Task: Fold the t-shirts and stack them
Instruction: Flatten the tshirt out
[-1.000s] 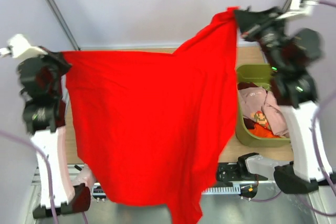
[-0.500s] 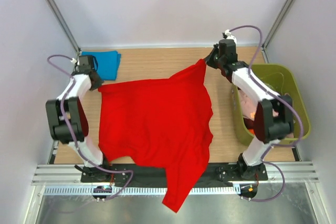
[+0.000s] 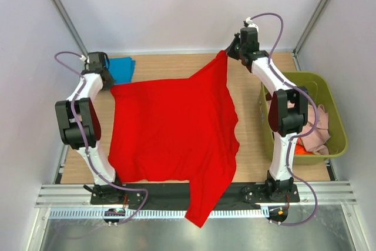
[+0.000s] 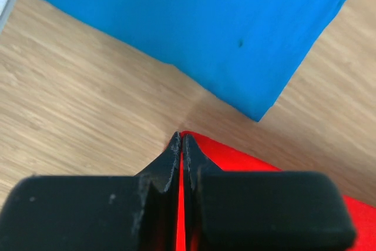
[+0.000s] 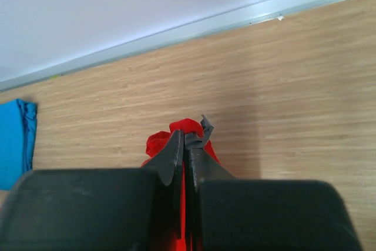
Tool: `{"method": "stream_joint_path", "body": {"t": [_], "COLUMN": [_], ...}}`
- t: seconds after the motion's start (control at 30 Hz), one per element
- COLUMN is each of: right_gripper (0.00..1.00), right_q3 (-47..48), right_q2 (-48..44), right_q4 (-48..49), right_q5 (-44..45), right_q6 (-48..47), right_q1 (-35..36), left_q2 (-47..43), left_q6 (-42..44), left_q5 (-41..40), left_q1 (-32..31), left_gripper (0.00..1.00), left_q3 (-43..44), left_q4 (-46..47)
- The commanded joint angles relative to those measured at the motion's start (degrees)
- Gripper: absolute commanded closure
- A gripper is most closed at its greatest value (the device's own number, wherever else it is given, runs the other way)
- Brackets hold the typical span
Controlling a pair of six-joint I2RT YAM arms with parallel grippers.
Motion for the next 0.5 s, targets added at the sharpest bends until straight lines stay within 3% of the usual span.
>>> {"method": "stream_joint_path", "body": {"t": [0.0, 0.2, 0.47], "right_gripper": [0.99, 0.99, 0.99], "right_q3": [7.84, 15.77, 19.29], "right_q2": [1.27, 5.14, 0.58], "right_q4": [-0.32, -6.04, -10.60], "right_q5": [-1.29, -3.50, -1.57], "right_q6": [-1.27, -0.92, -0.83], "right_q1": [-0.50, -0.50, -0.68], "left_q2": [0.65, 1.53, -2.51], "left_q6": [1.41, 2.56, 1.60], "left_q5": [-1.05, -2.73, -2.02], "left_q1": [0.03, 0.12, 0.12], "left_gripper": [1.00, 1.00, 1.00], "left_q3": [4.68, 8.90, 12.86], "left_q4": [1.03, -2.49, -6.36]}}
